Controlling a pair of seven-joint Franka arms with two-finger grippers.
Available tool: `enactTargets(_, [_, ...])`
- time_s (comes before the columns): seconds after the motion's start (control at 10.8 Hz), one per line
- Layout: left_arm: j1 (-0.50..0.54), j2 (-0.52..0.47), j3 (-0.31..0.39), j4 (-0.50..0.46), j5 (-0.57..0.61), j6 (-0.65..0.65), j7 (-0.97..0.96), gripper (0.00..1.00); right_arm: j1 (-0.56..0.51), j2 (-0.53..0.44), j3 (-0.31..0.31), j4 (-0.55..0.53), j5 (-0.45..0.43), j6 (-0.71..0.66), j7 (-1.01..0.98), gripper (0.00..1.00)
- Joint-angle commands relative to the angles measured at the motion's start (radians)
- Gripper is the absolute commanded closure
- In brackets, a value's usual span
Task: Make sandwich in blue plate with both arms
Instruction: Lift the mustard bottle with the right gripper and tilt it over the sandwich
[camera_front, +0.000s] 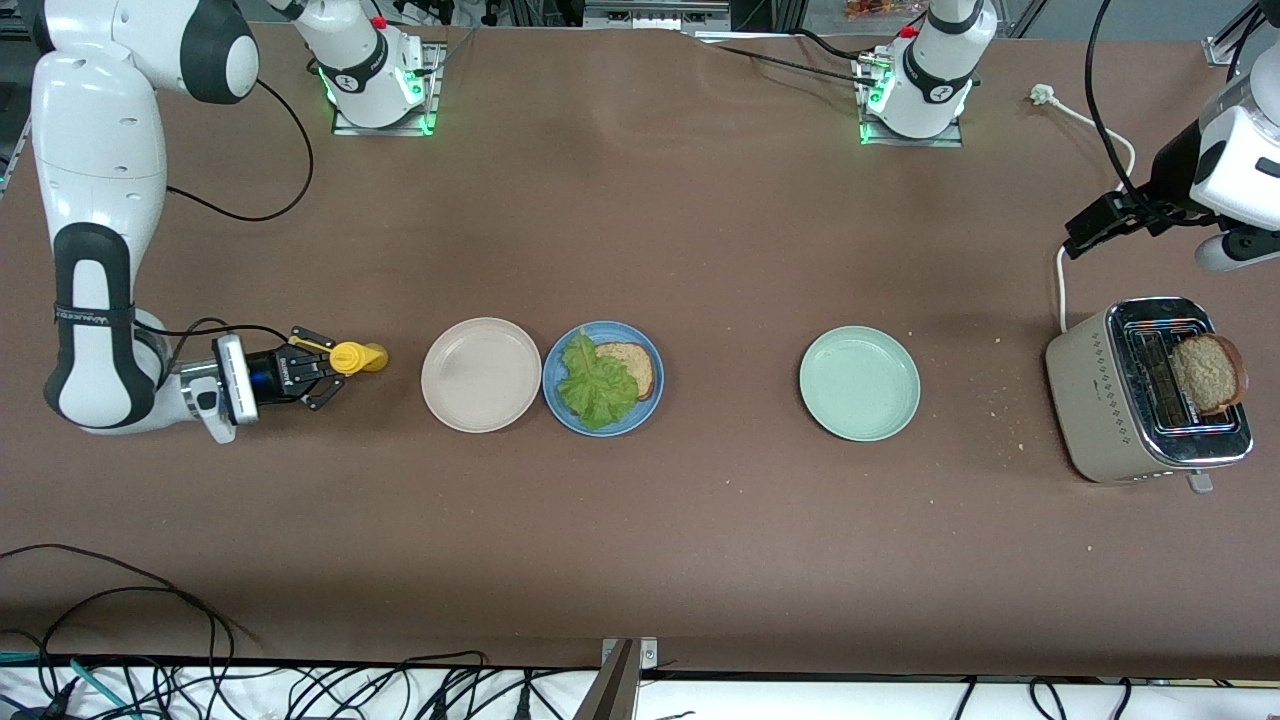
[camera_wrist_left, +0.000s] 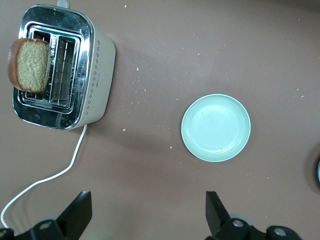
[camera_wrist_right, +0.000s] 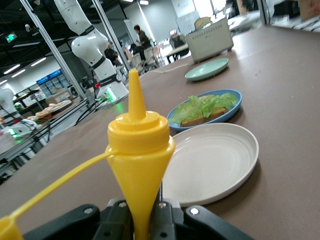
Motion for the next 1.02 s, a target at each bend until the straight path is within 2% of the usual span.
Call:
enactTargets(0.0, [0.005, 0.008, -0.002, 0.025, -0.005, -0.023, -0.009, 0.00, 0.002, -0.024, 0.006, 0.171, -0.118, -0.047, 0.250, 1.00])
enactTargets(0.19, [0.003, 0.008, -0.002, 0.025, -0.005, -0.023, -0.009, 0.00, 0.092, -0.033, -0.013, 0.243, -0.208, -0.041, 0.409, 1.00])
enactTargets(0.37, [0.006, 0.008, -0.002, 0.025, -0.005, -0.023, -0.009, 0.00, 0.176, -0.052, -0.017, 0.320, -0.309, -0.033, 0.663, 1.00])
enactTargets(0.46, [0.008, 0.008, -0.002, 0.025, -0.005, -0.023, -0.009, 0.00, 0.216, -0.052, -0.016, 0.364, -0.383, -0.030, 0.722, 1.00])
enactTargets(0.93, [0.003, 0.008, -0.003, 0.025, -0.005, -0.023, -0.009, 0.00, 0.448, -0.059, -0.020, 0.406, -0.647, 0.083, 0.971, 1.00])
